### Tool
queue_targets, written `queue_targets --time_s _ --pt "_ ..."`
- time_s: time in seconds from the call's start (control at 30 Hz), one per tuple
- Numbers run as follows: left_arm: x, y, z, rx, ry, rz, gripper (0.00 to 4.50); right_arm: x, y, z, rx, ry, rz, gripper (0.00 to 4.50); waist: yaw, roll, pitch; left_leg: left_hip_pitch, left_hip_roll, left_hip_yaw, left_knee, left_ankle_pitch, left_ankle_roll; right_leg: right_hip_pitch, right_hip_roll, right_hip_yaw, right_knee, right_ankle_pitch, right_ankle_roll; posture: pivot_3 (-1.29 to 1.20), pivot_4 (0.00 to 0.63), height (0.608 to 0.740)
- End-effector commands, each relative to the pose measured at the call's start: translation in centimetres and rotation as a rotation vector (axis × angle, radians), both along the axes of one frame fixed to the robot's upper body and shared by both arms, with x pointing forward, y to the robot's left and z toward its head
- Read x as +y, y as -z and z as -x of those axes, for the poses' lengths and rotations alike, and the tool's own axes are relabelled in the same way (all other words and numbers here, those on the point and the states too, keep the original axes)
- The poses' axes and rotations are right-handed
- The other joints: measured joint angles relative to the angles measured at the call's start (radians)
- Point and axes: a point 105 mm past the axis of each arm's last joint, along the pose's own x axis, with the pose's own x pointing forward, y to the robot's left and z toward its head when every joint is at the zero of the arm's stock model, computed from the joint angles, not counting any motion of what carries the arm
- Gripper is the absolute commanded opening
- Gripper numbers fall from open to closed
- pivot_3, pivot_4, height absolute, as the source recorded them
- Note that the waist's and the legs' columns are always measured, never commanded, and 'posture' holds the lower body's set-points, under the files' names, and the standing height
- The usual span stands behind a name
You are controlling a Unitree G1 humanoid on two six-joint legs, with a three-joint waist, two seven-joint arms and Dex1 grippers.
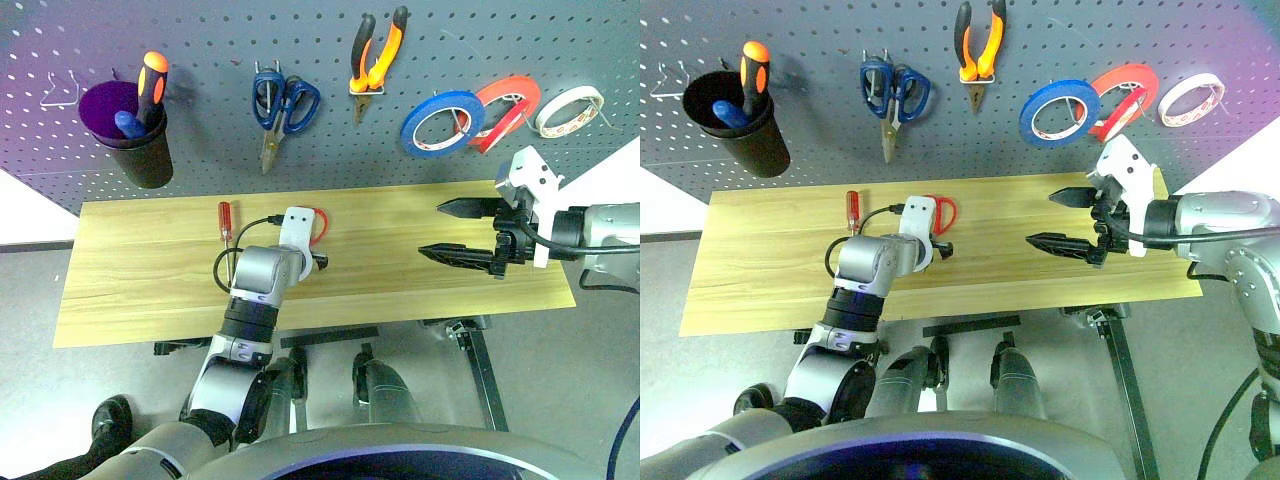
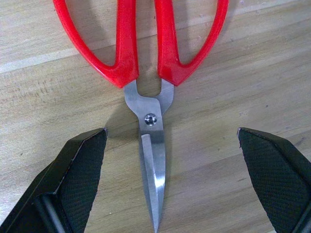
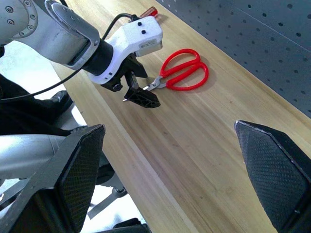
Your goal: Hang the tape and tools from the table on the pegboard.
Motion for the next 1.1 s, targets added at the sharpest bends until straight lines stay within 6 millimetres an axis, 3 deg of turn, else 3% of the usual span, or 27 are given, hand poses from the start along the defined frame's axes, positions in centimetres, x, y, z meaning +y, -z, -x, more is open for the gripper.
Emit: queue_targets --time_s 0.03,0.37,0.53,0.77,1.1 --pt "0.2 1.0 0.3 0.047 -0.011 -0.040 4.50 0.3 -1.4 0.7 -0.052 -0.031 0.000 4.47 -0.002 0.000 0.000 0.000 0.000 0.000 0.000 0.000 0.000 0.000 0.000 0.000 0.000 0.000 0.000 -0.34 0.403 0.723" --pt "-0.2 0.9 -0.2 0.043 -0.013 -0.040 4.50 -0.5 -1.8 1.0 -0.052 -0.045 0.017 4.47 -0.017 0.000 0.000 0.001 0.000 0.000 0.001 -0.001 -0.002 0.001 0.000 0.000 0.000 0.001 0.001 -0.36 0.401 0.723" --pt "-0.4 0.8 -0.2 0.032 -0.004 -0.049 4.50 -0.2 -4.2 1.8 -0.076 -0.097 -0.141 4.47 -0.019 0.000 0.000 0.001 0.000 0.000 0.000 -0.001 -0.002 0.001 0.000 0.000 -0.001 0.002 0.002 -0.36 0.402 0.723" --pt "-0.2 0.9 -0.4 0.033 -0.008 -0.056 4.50 -0.6 -5.3 2.7 -0.054 -0.136 -0.230 4.47 -0.019 0.000 0.000 0.001 0.000 0.001 -0.001 -0.001 0.000 0.001 -0.001 0.000 -0.002 0.002 0.002 -0.35 0.401 0.723" --pt "-0.2 1.0 -0.6 0.035 0.025 -0.116 4.50 -0.7 -5.3 2.7 -0.052 -0.118 -0.225 4.47 -0.019 0.000 0.000 0.001 0.000 0.001 -0.001 -0.001 -0.001 0.000 -0.001 0.000 -0.002 0.002 0.002 -0.36 0.399 0.723"
